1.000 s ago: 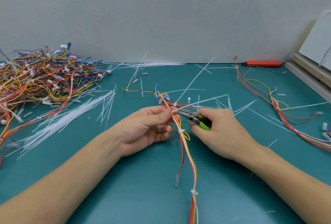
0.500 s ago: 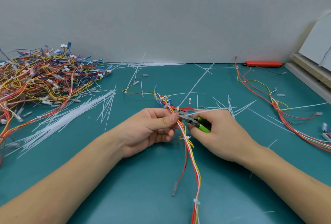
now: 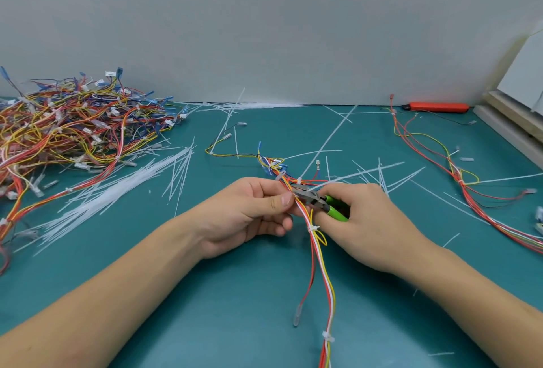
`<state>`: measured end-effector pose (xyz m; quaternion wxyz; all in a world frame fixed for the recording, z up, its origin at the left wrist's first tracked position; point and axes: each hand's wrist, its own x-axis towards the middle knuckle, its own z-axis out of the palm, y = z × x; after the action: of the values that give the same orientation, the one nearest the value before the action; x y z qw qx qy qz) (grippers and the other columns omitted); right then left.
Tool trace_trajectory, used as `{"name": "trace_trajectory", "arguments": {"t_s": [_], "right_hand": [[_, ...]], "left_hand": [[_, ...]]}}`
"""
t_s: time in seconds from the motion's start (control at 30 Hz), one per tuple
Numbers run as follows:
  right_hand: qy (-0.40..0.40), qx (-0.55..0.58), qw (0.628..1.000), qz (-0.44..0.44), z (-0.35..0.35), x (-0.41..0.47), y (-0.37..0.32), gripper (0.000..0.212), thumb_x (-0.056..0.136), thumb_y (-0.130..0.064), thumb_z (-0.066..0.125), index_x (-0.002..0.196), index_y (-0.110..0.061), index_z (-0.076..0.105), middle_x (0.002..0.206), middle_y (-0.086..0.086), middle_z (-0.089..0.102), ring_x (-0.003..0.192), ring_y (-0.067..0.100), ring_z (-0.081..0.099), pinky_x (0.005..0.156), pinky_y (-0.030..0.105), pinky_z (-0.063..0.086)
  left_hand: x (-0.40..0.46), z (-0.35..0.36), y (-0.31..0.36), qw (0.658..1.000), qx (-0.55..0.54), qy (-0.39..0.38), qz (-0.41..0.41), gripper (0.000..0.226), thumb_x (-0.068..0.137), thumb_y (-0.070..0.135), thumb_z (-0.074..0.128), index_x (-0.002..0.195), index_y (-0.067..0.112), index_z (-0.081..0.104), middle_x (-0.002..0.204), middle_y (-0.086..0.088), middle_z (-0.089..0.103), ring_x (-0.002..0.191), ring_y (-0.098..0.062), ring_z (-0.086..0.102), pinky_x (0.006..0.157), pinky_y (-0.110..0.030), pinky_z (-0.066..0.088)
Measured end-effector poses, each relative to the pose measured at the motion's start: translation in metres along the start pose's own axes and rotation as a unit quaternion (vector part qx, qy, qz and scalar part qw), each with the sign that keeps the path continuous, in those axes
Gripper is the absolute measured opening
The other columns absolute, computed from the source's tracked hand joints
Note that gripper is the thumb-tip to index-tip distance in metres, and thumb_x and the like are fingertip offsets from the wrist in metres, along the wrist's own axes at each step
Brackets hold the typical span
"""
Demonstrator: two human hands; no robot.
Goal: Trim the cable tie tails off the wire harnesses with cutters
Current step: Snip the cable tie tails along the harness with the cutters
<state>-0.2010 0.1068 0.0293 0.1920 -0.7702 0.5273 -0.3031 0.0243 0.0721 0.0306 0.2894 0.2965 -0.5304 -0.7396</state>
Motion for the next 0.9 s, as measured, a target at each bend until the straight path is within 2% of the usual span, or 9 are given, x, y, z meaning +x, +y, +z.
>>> {"name": "trace_trajectory", "arguments": {"t_s": [0.1, 0.23, 0.37, 0.53, 0.67, 0.83, 0.9], "right_hand": [[0.003, -0.001, 1.0, -0.002, 0.0008, -0.0011, -0.0002, 0.005, 0.088, -0.027, 0.067, 0.085, -0.027, 0.07, 0.065, -0.004, 0.059, 0.058, 0.014, 0.045, 0.054, 0.024, 0.038], [0.006, -0.003, 1.0, -0.008, 0.0035, -0.0001, -0.0004, 0.007, 0.09, -0.026, 0.068, 0.084, -0.022, 0.07, 0.067, 0.0, 0.06, 0.062, 0.019, 0.048, 0.062, 0.041, 0.047], [0.008, -0.004, 1.0, -0.004, 0.0045, -0.0003, 0.0, 0.005, 0.089, -0.025, 0.07, 0.085, -0.022, 0.07, 0.068, 0.0, 0.062, 0.062, 0.02, 0.05, 0.061, 0.041, 0.047], [0.018, -0.016, 1.0, -0.004, 0.0056, 0.0, 0.0004, 0.015, 0.087, -0.025, 0.072, 0.075, -0.026, 0.063, 0.063, -0.005, 0.056, 0.058, 0.017, 0.044, 0.054, 0.03, 0.036], [0.015, -0.021, 1.0, -0.009, 0.0057, 0.0012, -0.0018, 0.007, 0.088, -0.023, 0.069, 0.084, -0.018, 0.071, 0.064, 0.001, 0.057, 0.06, 0.019, 0.044, 0.057, 0.038, 0.042], [0.022, -0.044, 0.999, -0.002, 0.0057, 0.0006, -0.003, 0.024, 0.086, -0.033, 0.06, 0.085, -0.012, 0.072, 0.058, 0.006, 0.052, 0.058, 0.023, 0.04, 0.056, 0.039, 0.042], [0.025, -0.059, 0.998, 0.0, 0.0063, 0.001, -0.0032, 0.024, 0.088, -0.032, 0.061, 0.083, -0.01, 0.071, 0.057, 0.007, 0.051, 0.058, 0.025, 0.04, 0.056, 0.041, 0.043]], "left_hand": [[0.0007, 0.0011, -0.0009, 1.0, 0.012, 0.001, 0.002, 0.014, 0.093, 0.021, 0.067, 0.084, 0.019, 0.078, 0.091, -0.003, 0.075, 0.07, -0.013, 0.065, 0.069, -0.023, 0.055], [0.0002, 0.0, 0.0001, 1.0, 0.016, 0.002, -0.006, 0.011, 0.089, 0.025, 0.074, 0.092, 0.014, 0.076, 0.092, -0.007, 0.075, 0.07, -0.014, 0.065, 0.067, -0.023, 0.054], [-0.0001, -0.0007, 0.0007, 1.0, 0.018, -0.003, -0.013, 0.015, 0.085, 0.028, 0.075, 0.091, 0.015, 0.075, 0.09, -0.008, 0.074, 0.07, -0.015, 0.065, 0.068, -0.023, 0.054], [-0.0001, -0.0008, 0.0007, 1.0, 0.025, -0.004, -0.013, 0.018, 0.087, 0.028, 0.074, 0.095, 0.011, 0.074, 0.09, -0.007, 0.073, 0.071, -0.014, 0.065, 0.068, -0.023, 0.054], [-0.0009, -0.0004, 0.0001, 0.999, 0.032, -0.004, -0.008, 0.015, 0.095, 0.025, 0.066, 0.094, 0.012, 0.074, 0.088, -0.005, 0.073, 0.07, -0.014, 0.064, 0.068, -0.023, 0.053], [-0.0009, 0.0014, 0.0006, 0.999, 0.037, -0.011, -0.004, 0.016, 0.092, 0.031, 0.07, 0.09, 0.015, 0.075, 0.087, -0.003, 0.072, 0.071, -0.013, 0.064, 0.068, -0.022, 0.053], [-0.0009, 0.0016, 0.0006, 0.999, 0.036, -0.008, -0.002, 0.016, 0.093, 0.029, 0.07, 0.091, 0.014, 0.075, 0.086, -0.004, 0.072, 0.07, -0.013, 0.064, 0.067, -0.022, 0.053]]}}
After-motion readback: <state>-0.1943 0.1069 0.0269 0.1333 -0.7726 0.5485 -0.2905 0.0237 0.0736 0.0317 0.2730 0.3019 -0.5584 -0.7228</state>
